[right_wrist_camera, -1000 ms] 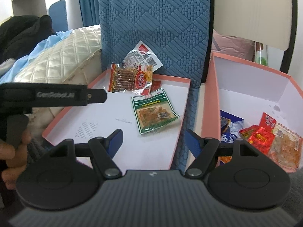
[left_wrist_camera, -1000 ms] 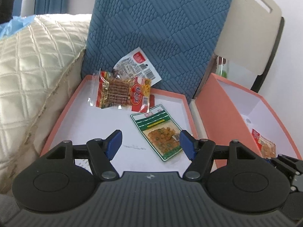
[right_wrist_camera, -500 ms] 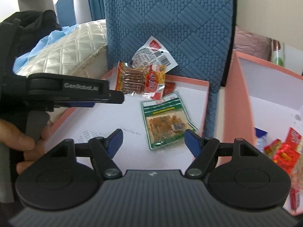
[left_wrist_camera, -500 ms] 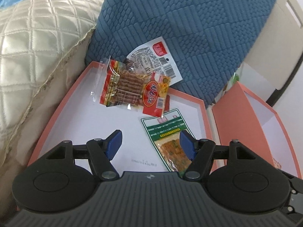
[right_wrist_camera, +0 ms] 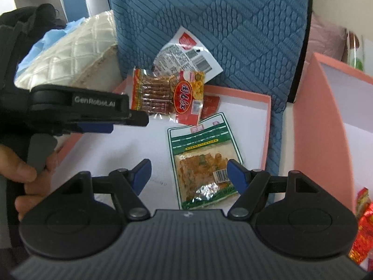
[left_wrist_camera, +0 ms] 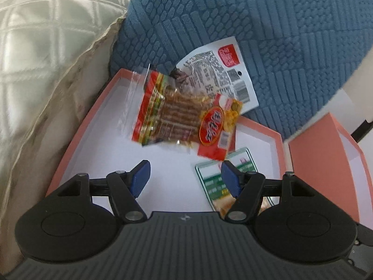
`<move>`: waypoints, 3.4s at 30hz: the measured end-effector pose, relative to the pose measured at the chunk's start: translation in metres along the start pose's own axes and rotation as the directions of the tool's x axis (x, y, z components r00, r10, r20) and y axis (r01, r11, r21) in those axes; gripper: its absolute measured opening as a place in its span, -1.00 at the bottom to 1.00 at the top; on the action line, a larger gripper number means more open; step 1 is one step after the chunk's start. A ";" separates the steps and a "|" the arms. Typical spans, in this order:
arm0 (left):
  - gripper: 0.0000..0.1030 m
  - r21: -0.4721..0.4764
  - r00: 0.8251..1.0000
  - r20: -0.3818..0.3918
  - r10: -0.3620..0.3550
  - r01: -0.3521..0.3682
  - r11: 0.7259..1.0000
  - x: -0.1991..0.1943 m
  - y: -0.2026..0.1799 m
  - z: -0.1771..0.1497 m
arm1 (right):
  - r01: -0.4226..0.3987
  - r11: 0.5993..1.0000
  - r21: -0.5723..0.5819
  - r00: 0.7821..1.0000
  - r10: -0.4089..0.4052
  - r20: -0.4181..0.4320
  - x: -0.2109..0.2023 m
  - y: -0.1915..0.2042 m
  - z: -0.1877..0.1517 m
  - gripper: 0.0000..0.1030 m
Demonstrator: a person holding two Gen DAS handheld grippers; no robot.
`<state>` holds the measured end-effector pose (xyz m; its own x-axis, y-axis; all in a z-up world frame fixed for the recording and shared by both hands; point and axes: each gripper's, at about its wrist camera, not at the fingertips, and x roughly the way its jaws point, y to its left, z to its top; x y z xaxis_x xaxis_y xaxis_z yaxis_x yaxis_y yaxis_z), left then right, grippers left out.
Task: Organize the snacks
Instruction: 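Grasp the green-labelled clear snack bag with the right tool while the left tool grasps the spicy strip packet, then lift both held packets and carry them over the pink box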
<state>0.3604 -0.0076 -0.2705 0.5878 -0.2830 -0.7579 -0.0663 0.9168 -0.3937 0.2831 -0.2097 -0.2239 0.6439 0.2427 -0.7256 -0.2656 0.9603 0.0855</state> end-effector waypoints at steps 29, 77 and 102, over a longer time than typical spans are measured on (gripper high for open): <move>0.94 0.243 0.995 0.048 0.086 -0.095 0.965 0.075 0.009 0.056 | 0.011 0.994 -0.113 0.977 -0.035 -0.209 0.086 -0.003 0.003 1.00; -0.84 0.074 0.999 0.040 0.013 -0.016 0.997 0.002 0.009 -0.018 | 0.078 0.997 -0.026 0.994 -0.080 -0.077 0.012 0.008 0.001 -0.11; -0.84 0.005 0.988 0.128 -0.082 0.082 0.997 -0.076 -0.001 -0.056 | 0.076 0.997 0.015 0.997 -0.076 -0.009 -0.035 0.012 -0.007 -0.11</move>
<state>0.2701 -0.0024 -0.2418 0.6899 -0.3185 -0.6501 -0.0141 0.8919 -0.4520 0.2523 -0.2078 -0.2022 0.6554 0.1679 -0.7364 -0.2051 0.9779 0.0404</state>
